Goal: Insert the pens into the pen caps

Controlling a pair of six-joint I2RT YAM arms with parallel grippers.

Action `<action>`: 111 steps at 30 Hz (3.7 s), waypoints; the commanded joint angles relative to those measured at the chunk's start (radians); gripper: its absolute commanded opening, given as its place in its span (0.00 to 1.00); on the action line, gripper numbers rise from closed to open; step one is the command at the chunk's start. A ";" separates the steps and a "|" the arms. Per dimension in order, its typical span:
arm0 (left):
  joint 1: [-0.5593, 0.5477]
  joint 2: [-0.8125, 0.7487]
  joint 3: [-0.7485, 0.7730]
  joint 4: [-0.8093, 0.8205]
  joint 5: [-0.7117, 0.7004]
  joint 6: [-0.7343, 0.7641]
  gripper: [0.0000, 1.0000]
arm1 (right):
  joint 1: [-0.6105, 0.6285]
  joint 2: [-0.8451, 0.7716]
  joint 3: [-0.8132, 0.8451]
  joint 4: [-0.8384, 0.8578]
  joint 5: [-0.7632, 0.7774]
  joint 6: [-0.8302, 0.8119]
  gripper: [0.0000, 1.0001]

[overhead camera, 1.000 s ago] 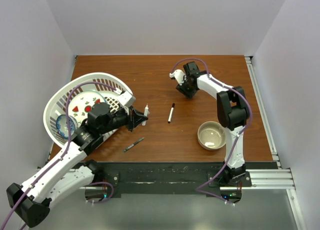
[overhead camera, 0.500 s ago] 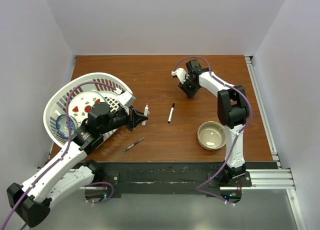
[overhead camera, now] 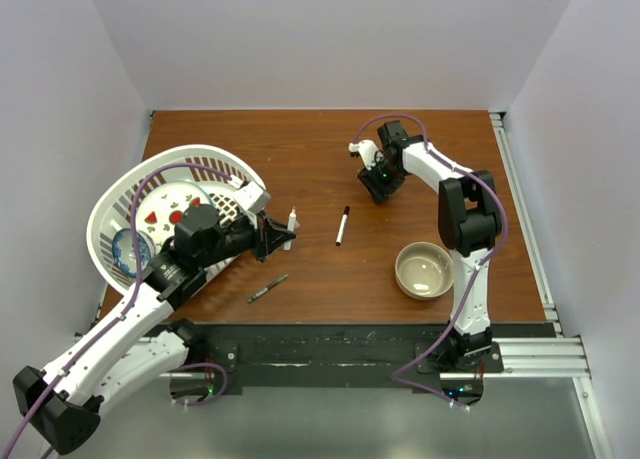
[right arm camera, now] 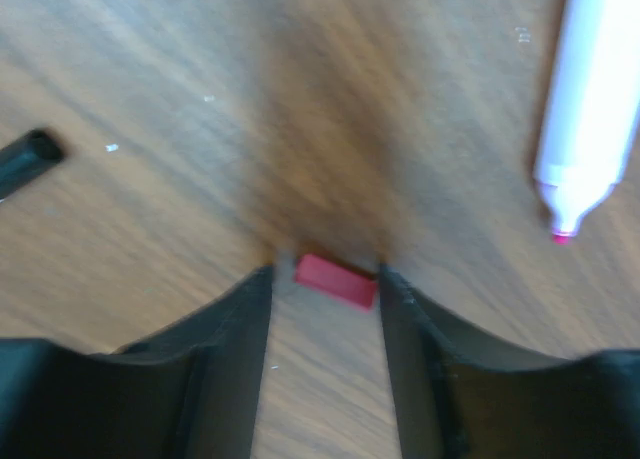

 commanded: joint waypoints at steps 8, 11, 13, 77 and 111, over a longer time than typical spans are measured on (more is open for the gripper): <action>0.006 -0.026 0.002 0.035 0.020 0.000 0.00 | -0.004 -0.063 -0.086 -0.104 -0.060 0.053 0.52; 0.006 -0.028 0.000 0.038 0.020 -0.001 0.00 | -0.004 -0.063 -0.092 -0.113 -0.069 0.059 0.47; 0.006 -0.026 0.000 0.037 0.021 -0.001 0.00 | -0.006 -0.071 -0.098 -0.092 -0.066 0.068 0.47; -0.114 0.165 -0.016 0.250 -0.005 -0.205 0.00 | 0.073 -0.345 -0.462 0.358 0.026 0.651 0.00; -0.120 0.561 -0.082 0.847 0.239 -0.491 0.00 | 0.202 -1.139 -0.963 1.004 -0.188 1.263 0.00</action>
